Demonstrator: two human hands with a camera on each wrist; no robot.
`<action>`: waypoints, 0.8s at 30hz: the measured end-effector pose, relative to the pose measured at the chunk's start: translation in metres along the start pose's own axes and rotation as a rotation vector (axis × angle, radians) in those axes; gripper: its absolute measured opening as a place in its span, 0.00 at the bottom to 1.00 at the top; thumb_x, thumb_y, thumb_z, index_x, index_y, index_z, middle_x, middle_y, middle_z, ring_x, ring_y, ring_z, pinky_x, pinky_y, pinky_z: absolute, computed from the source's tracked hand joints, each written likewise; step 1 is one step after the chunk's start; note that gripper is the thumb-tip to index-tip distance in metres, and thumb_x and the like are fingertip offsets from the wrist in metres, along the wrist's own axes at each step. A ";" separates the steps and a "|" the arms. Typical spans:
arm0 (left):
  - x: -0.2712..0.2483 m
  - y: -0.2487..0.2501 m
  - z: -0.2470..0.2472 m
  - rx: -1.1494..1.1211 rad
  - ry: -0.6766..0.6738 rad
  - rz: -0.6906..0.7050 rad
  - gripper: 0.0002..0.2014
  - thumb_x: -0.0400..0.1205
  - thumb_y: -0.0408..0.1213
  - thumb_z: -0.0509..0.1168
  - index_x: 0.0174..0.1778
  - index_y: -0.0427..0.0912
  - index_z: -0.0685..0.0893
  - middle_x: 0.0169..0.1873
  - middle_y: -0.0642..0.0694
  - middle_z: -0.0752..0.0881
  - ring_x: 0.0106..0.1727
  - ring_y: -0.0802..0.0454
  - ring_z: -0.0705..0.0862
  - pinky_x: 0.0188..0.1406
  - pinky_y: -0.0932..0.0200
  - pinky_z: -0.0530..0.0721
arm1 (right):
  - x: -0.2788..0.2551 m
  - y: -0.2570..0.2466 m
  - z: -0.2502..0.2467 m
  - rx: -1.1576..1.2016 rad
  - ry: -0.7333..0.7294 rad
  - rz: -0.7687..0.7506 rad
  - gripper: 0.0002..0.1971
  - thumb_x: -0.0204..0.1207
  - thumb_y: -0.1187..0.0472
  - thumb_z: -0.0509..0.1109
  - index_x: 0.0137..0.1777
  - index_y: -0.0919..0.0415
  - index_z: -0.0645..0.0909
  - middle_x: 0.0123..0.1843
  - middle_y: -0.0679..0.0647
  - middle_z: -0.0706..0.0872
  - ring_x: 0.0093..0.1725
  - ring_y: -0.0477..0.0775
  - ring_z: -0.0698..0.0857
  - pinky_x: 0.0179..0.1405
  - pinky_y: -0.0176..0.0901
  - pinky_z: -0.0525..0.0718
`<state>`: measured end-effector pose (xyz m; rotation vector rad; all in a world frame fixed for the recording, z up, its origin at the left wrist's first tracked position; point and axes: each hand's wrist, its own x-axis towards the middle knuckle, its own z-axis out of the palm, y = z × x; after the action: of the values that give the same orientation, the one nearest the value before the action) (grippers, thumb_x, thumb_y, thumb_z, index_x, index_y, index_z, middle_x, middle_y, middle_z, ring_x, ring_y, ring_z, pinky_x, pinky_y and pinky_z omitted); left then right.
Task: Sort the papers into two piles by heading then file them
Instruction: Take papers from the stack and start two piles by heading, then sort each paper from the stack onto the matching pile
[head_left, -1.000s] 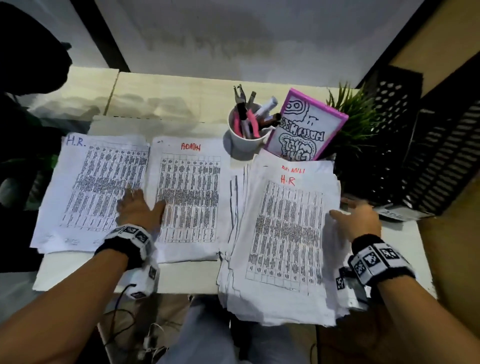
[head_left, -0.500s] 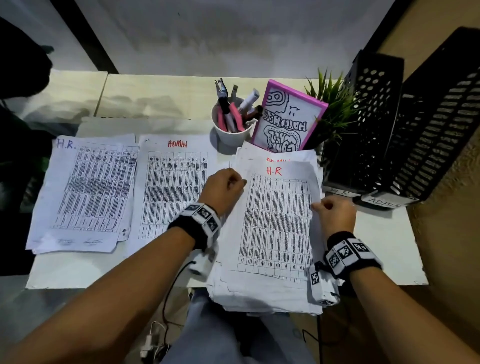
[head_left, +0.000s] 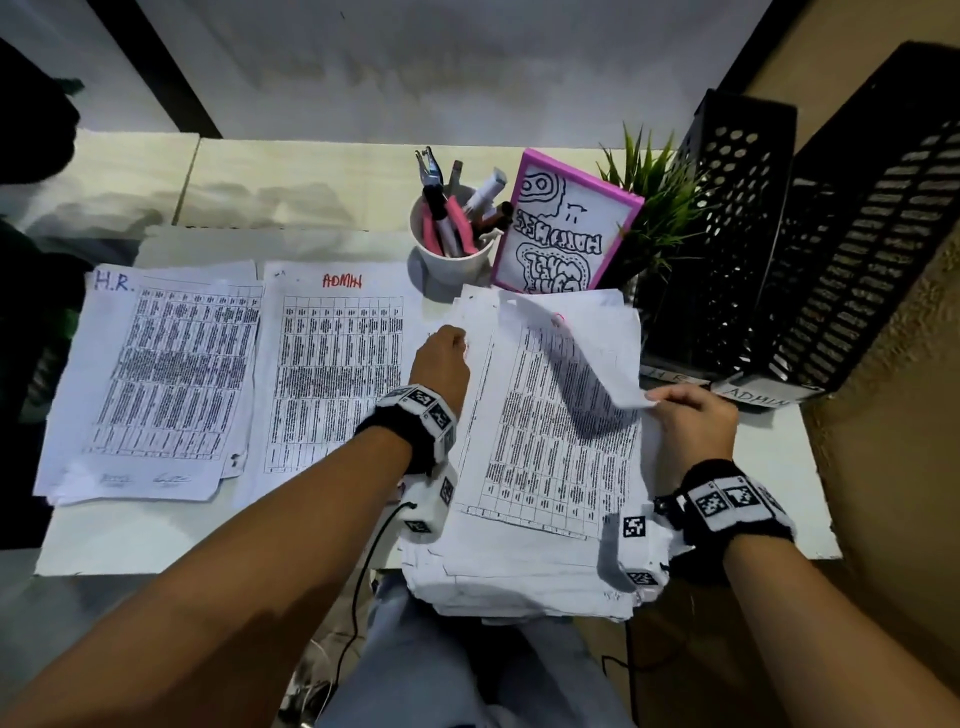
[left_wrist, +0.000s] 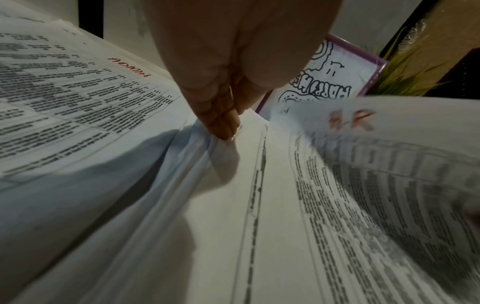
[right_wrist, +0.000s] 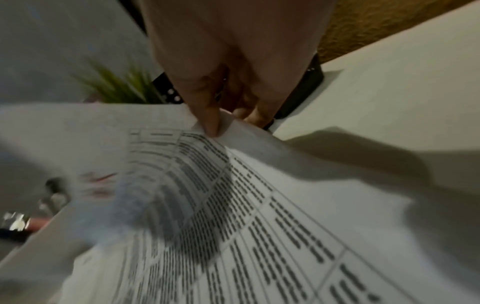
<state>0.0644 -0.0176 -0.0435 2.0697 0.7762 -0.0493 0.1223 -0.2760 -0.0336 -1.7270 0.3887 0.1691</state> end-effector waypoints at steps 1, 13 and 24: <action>0.001 0.001 0.000 -0.025 0.005 -0.028 0.13 0.85 0.28 0.54 0.64 0.32 0.78 0.59 0.34 0.83 0.60 0.37 0.82 0.56 0.55 0.77 | -0.003 -0.002 -0.001 0.085 -0.014 0.032 0.16 0.61 0.87 0.61 0.30 0.67 0.81 0.29 0.53 0.87 0.34 0.52 0.86 0.41 0.39 0.85; -0.002 0.002 0.003 -0.065 0.060 -0.074 0.14 0.70 0.35 0.75 0.51 0.40 0.86 0.33 0.49 0.83 0.41 0.50 0.82 0.46 0.59 0.80 | -0.025 -0.021 -0.011 0.187 -0.193 0.211 0.19 0.67 0.91 0.48 0.34 0.68 0.71 0.17 0.47 0.81 0.20 0.43 0.81 0.20 0.28 0.77; -0.050 0.000 -0.014 -0.382 -0.160 0.143 0.06 0.82 0.23 0.60 0.41 0.36 0.80 0.32 0.48 0.78 0.33 0.60 0.73 0.35 0.67 0.71 | -0.019 -0.009 -0.008 0.397 -0.147 0.223 0.16 0.66 0.87 0.61 0.44 0.68 0.80 0.33 0.53 0.90 0.38 0.50 0.90 0.40 0.40 0.88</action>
<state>0.0207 -0.0321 -0.0193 1.7280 0.4936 0.0128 0.1068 -0.2795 -0.0180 -1.2712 0.4714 0.3538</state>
